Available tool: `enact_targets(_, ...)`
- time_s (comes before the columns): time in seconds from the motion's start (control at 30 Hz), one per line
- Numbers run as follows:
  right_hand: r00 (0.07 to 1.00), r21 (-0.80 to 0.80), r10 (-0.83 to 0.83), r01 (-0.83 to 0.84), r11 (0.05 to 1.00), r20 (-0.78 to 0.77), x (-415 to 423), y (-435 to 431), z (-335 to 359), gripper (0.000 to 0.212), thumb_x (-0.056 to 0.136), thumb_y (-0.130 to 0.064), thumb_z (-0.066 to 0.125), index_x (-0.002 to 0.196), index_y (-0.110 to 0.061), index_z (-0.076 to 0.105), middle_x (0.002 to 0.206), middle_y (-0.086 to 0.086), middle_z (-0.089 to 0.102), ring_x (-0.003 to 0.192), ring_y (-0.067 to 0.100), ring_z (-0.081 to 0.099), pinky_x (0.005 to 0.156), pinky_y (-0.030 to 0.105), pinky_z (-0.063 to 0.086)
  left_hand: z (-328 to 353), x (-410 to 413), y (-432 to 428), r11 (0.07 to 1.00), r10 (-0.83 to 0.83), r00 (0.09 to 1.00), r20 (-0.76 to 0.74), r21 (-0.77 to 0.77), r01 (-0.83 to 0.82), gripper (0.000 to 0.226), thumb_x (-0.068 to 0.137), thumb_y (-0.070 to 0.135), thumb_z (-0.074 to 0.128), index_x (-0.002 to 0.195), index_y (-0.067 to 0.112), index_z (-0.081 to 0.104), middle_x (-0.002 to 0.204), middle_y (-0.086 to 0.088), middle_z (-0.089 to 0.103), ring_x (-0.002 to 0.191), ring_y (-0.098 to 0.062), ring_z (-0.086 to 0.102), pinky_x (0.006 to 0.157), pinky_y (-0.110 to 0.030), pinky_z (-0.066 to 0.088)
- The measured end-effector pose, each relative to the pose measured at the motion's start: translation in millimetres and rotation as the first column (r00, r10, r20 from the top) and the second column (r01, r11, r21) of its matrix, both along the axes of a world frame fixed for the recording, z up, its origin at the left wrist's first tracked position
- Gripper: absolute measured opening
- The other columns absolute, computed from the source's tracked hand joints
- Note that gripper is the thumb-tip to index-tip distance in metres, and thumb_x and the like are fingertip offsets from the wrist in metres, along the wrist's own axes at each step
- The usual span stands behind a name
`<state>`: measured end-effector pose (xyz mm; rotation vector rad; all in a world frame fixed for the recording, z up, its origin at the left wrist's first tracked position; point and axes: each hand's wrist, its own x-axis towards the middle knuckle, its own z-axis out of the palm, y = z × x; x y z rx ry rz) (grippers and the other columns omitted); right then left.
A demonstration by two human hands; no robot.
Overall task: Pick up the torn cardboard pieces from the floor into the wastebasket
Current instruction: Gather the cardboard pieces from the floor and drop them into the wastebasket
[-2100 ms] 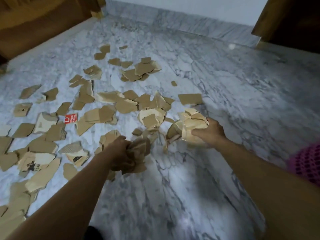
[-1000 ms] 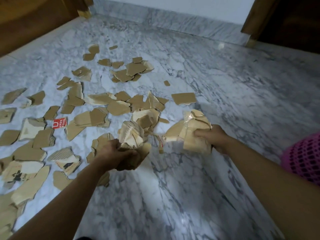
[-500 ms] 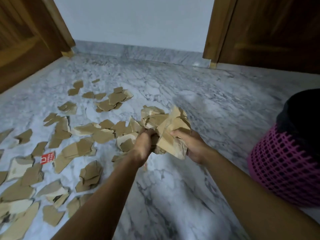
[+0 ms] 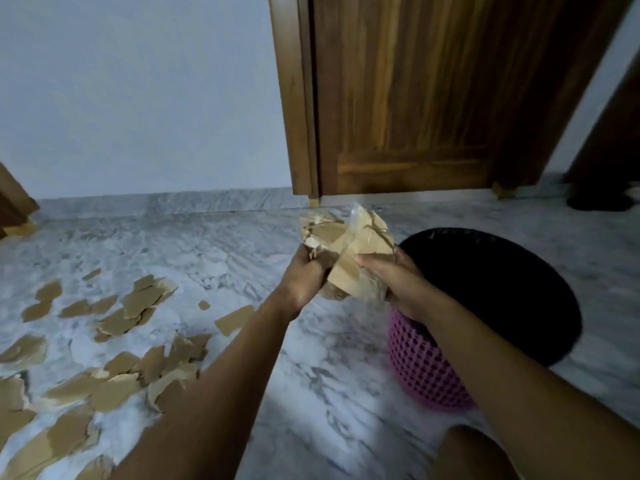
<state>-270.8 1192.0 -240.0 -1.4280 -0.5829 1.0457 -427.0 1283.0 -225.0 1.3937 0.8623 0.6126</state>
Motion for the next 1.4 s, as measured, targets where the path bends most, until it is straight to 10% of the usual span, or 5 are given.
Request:
enact_targets(0.23, 0.982, 0.048, -0.151, 0.147, 0.988, 0.109, 110.8, -60.5, 13.0, 0.041, 0.085, -0.02, 0.079, 0.124, -0.023, 0.066, 0.111, -0.002, 0.076, 0.102, 0.015, 0.073, 0.089, 0.036, 0.059, 5.0, 124.9, -29.5, 0.985, -0.169, 0.986, 0.002, 0.029, 0.169, 0.037, 0.087, 0.03, 0.07, 0.122, 0.019, 0.062, 0.11, -0.008, 0.073, 0.098, -0.027, 0.072, 0.08, -0.047, 0.061)
enact_targets(0.63, 0.957, -0.314, -0.213, 0.267, 0.911, 0.197, 209.9, -115.3, -44.4, 0.094, 0.071, -0.045, 0.079, 0.15, -0.015, 0.038, 0.134, 0.003, 0.058, 0.11, 0.019, 0.062, 0.083, 0.032, 0.055, -64.6, 241.5, -56.2, 0.929, -0.37, 0.892, -0.26, -0.095, 0.358, 0.063, 0.069, 0.051, 0.071, 0.123, 0.02, 0.064, 0.117, -0.005, 0.071, 0.103, -0.025, 0.067, 0.097, -0.048, 0.053)
enact_targets(0.8, 0.912, -0.452, -0.06, 0.257, 0.854, 0.406, 216.0, -127.0, -39.3, 0.097, 0.091, -0.047, 0.069, 0.162, -0.017, 0.009, 0.162, 0.006, 0.029, 0.142, 0.029, 0.039, 0.106, 0.032, 0.038, -59.5, 243.8, -52.6, 0.916, -0.362, 0.809, -0.463, -0.017, 0.4, 0.081, 0.081, 0.061, 0.06, 0.145, 0.013, 0.042, 0.136, -0.01, 0.057, 0.119, -0.032, 0.057, 0.104, -0.043, 0.046)
enact_targets(1.17, 0.761, -0.436, 0.152, 0.186, 0.88, 0.631, 149.5, -70.5, 6.7, 0.033, 0.095, -0.032, 0.068, 0.125, -0.019, 0.067, 0.128, 0.003, 0.066, 0.11, 0.021, 0.064, 0.093, 0.03, 0.051, -5.1, 149.0, -23.4, 0.953, -0.252, 0.902, -0.35, 0.069, 0.293, 0.042, 0.09, 0.04, 0.066, 0.127, 0.02, 0.063, 0.113, -0.008, 0.071, 0.104, -0.029, 0.069, 0.096, -0.047, 0.055)
enact_targets(1.4, 0.659, -0.326, 0.255, -0.016, 0.945, 0.707, 6.1, 12.4, 25.2, 0.018, 0.098, -0.028, 0.061, 0.098, -0.015, 0.072, 0.111, 0.006, 0.072, 0.1, 0.025, 0.069, 0.087, 0.038, 0.057, 12.6, -31.5, 22.6, 0.991, -0.094, 0.94, -0.329, 0.055, 0.119, 0.031, 0.097, 0.029, 0.061, 0.127, 0.019, 0.063, 0.12, -0.003, 0.067, 0.105, -0.023, 0.069, 0.079, -0.033, 0.052)
